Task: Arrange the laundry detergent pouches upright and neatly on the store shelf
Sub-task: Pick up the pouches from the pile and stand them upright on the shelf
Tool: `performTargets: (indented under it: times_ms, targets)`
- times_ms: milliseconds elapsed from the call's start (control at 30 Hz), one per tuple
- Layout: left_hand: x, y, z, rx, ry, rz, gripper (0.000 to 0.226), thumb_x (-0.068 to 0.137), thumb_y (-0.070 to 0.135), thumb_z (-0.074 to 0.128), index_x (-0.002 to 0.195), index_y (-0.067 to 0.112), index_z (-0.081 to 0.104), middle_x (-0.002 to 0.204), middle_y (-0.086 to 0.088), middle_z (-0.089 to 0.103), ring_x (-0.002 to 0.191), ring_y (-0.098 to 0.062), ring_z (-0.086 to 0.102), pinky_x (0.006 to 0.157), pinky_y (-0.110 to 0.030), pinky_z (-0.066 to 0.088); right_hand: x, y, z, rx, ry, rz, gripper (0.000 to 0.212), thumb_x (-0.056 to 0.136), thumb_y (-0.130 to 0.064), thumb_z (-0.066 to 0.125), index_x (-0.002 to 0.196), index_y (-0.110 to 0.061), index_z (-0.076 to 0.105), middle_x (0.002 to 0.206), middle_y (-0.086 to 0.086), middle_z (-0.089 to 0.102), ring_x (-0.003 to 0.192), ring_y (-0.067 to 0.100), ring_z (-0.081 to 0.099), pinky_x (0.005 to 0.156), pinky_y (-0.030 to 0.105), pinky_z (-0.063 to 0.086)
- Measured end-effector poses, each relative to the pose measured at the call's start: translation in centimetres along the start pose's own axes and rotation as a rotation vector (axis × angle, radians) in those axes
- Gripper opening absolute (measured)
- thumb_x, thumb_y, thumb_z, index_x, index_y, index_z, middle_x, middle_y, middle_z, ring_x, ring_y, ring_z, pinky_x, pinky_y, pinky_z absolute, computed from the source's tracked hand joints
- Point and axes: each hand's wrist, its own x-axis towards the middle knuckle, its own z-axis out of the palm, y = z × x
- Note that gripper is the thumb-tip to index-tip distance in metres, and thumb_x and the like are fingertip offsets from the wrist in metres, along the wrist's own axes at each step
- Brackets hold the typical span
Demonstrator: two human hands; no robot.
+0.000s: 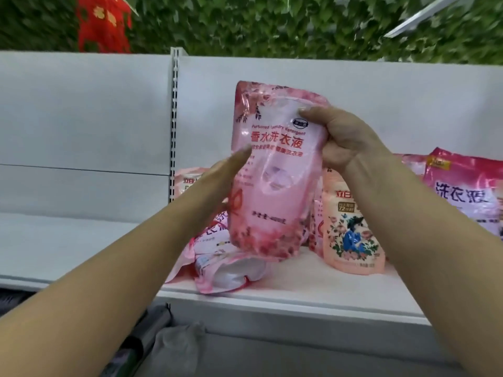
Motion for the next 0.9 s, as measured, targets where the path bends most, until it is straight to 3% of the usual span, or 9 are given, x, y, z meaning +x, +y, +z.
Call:
performTargets:
  times_ms: [67, 100, 200, 300, 433, 533, 667, 800, 900]
  targets:
    - [0.4, 0.9, 1.3, -0.191, -0.039, 0.012, 0.068, 0.065, 0.058, 0.052, 0.118, 0.015, 0.055, 0.089, -0.006, 0.069, 0.081, -0.022, 0.066, 0.072, -0.034, 0.053, -0.3, -0.8, -0.5, -0.028, 0.024, -0.047, 0.027, 0.082, 0.011, 0.051, 0.106, 0.000, 0.053, 0.089, 0.021, 0.064, 0.072, 0.030, 0.066, 0.062, 0.044, 0.059]
    - [0.6, 1.3, 2.0, -0.288, -0.060, 0.023, 0.062, 0.065, 0.053, 0.054, 0.113, 0.014, 0.058, 0.085, -0.004, 0.071, 0.076, -0.021, 0.068, 0.067, -0.033, 0.055, -0.6, -1.2, -1.0, -0.071, 0.032, -0.078, 0.028, 0.080, 0.011, 0.052, 0.106, -0.001, 0.053, 0.084, 0.019, 0.065, 0.068, 0.028, 0.067, 0.058, 0.041, 0.059]
    - [1.8, 2.3, 4.4, -0.570, -0.064, 0.002, 0.059, 0.069, 0.048, 0.063, 0.116, 0.012, 0.060, 0.106, -0.012, 0.070, 0.094, -0.030, 0.068, 0.084, -0.047, 0.054, -1.9, -2.0, -2.7, -0.221, 0.075, -0.145, 0.028, 0.078, 0.016, 0.053, 0.098, -0.004, 0.056, 0.073, 0.012, 0.066, 0.057, 0.020, 0.067, 0.051, 0.029, 0.055]
    - [2.8, 3.6, 7.2, -0.703, 0.043, -0.016, 0.036, 0.081, 0.042, 0.064, 0.098, 0.010, 0.063, 0.097, -0.019, 0.071, 0.088, -0.035, 0.069, 0.083, -0.051, 0.053, -3.0, -2.9, -4.8, -0.321, 0.119, -0.164, 0.025, 0.078, 0.014, 0.055, 0.094, -0.005, 0.057, 0.065, 0.007, 0.068, 0.056, 0.018, 0.067, 0.052, 0.027, 0.056]
    - [4.2, 3.3, 10.3, -0.656, 0.082, 0.011, 0.041, 0.083, 0.048, 0.059, 0.093, 0.008, 0.062, 0.090, -0.018, 0.072, 0.082, -0.034, 0.070, 0.078, -0.050, 0.055, -4.2, -4.2, -7.6, -0.385, 0.239, -0.179, 0.015, 0.079, 0.006, 0.061, 0.087, -0.006, 0.059, 0.059, 0.003, 0.069, 0.054, 0.016, 0.067, 0.051, 0.026, 0.055]
    - [4.3, 1.7, 12.2, -0.647, 0.058, 0.002, 0.039, 0.086, 0.046, 0.056, 0.084, 0.007, 0.065, 0.081, -0.013, 0.073, 0.074, -0.029, 0.070, 0.076, -0.047, 0.056, -6.0, -2.8, -10.1, -0.402, 0.339, -0.151, 0.014, 0.079, 0.000, 0.063, 0.090, -0.010, 0.060, 0.068, 0.004, 0.070, 0.059, 0.017, 0.068, 0.058, 0.029, 0.057]
    - [3.6, -0.3, 12.8, -0.597, -0.051, 0.007, 0.033, 0.088, 0.041, 0.054, 0.096, 0.010, 0.064, 0.087, -0.009, 0.074, 0.079, -0.025, 0.071, 0.070, -0.038, 0.059, -10.0, 1.3, -13.5, -0.429, 0.293, 0.036, 0.054, 0.066, -0.025, 0.071, 0.115, -0.007, 0.058, 0.106, 0.011, 0.068, 0.097, 0.027, 0.065, 0.091, 0.045, 0.050]
    - [1.6, -2.8, 13.0, -0.348, -0.196, -0.093, 0.050, 0.077, 0.051, 0.053, 0.112, 0.016, 0.058, 0.094, -0.004, 0.073, 0.083, -0.021, 0.070, 0.068, -0.034, 0.056, -12.3, 4.6, -14.2, -0.308, 0.211, 0.247, 0.051, 0.071, -0.029, 0.066, 0.117, -0.008, 0.058, 0.109, 0.012, 0.069, 0.101, 0.029, 0.065, 0.086, 0.047, 0.052]
    - [0.8, -3.9, 13.8, -0.456, -0.167, -0.141, 0.033, 0.079, 0.045, 0.056, 0.103, 0.022, 0.059, 0.080, 0.004, 0.074, 0.071, -0.013, 0.070, 0.059, -0.030, 0.055, -12.1, 5.6, -13.6, -0.287, 0.280, 0.159, 0.043, 0.069, -0.031, 0.067, 0.107, -0.011, 0.059, 0.094, 0.007, 0.073, 0.087, 0.023, 0.070, 0.077, 0.043, 0.056]
